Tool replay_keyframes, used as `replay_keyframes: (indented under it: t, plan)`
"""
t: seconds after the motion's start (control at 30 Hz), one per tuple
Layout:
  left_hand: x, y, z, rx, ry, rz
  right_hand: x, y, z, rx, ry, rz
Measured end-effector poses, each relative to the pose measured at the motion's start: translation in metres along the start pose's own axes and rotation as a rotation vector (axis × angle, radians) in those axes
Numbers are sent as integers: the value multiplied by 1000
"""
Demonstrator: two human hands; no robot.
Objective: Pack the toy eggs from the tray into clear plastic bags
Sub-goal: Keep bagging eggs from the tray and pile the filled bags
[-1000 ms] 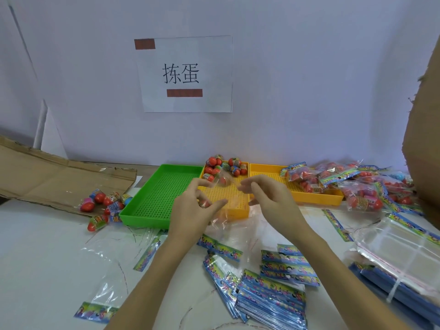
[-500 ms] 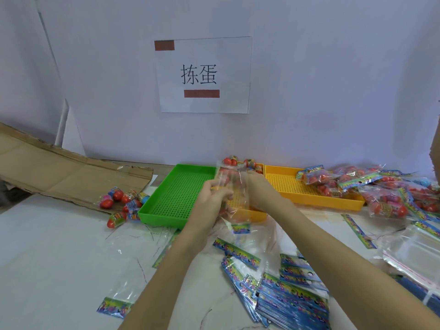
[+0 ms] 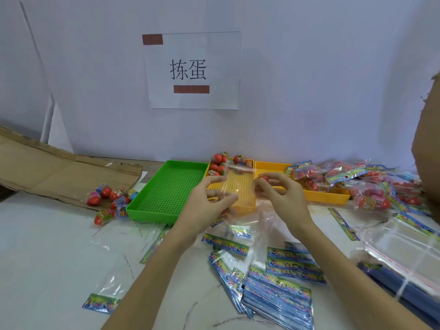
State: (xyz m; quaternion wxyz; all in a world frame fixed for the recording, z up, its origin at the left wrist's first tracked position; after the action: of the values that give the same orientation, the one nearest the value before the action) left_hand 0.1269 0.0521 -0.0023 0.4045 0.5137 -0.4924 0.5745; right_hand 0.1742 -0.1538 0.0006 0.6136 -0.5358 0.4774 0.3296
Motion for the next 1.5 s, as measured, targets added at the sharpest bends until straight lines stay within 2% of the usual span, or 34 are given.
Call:
replay_keyframes:
  t: [0.1,0.2,0.3,0.37,0.47,0.53,0.8,1.07,1.3,1.5]
  plan:
    - [2,3,5,-35,-15,7,-10,0,-16,105,-139,10]
    - [7,6,8,-73,-48,37,-37,-1,-25,149,-179,-112]
    - [8,10,13,-148,-98,79,-55,4,-20,29,-133,-219]
    - [11,12,18,-201,-93,98,-62,8,-13,-64,-19,-278]
    - [15,15,19,-231,-109,133,-69,11,-7,-118,195,-388]
    - [16,15,19,-233,-122,157,-71,14,-5,-141,231,-410]
    - [17,14,17,-223,-55,170,-67,18,2,-281,348,-400]
    - [18,13,16,-230,15,152,-61,22,11,-434,290,-239]
    - [17,12,15,-199,30,141,-56,16,3,-326,351,-256]
    - [18,13,17,-214,26,144,-53,21,9,-450,322,-217]
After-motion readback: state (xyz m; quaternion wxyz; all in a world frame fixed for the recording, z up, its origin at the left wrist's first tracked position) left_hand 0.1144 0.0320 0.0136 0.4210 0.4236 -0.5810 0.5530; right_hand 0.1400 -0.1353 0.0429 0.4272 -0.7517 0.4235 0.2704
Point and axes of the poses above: each hand's wrist, its own y-axis away from the middle knuckle, its own z-axis out of the palm, x = y × z, the point moved 8 cm from there along -y, towards the middle knuckle, and after that the axes turned 10 degrees about x, right-handed, at the moved point
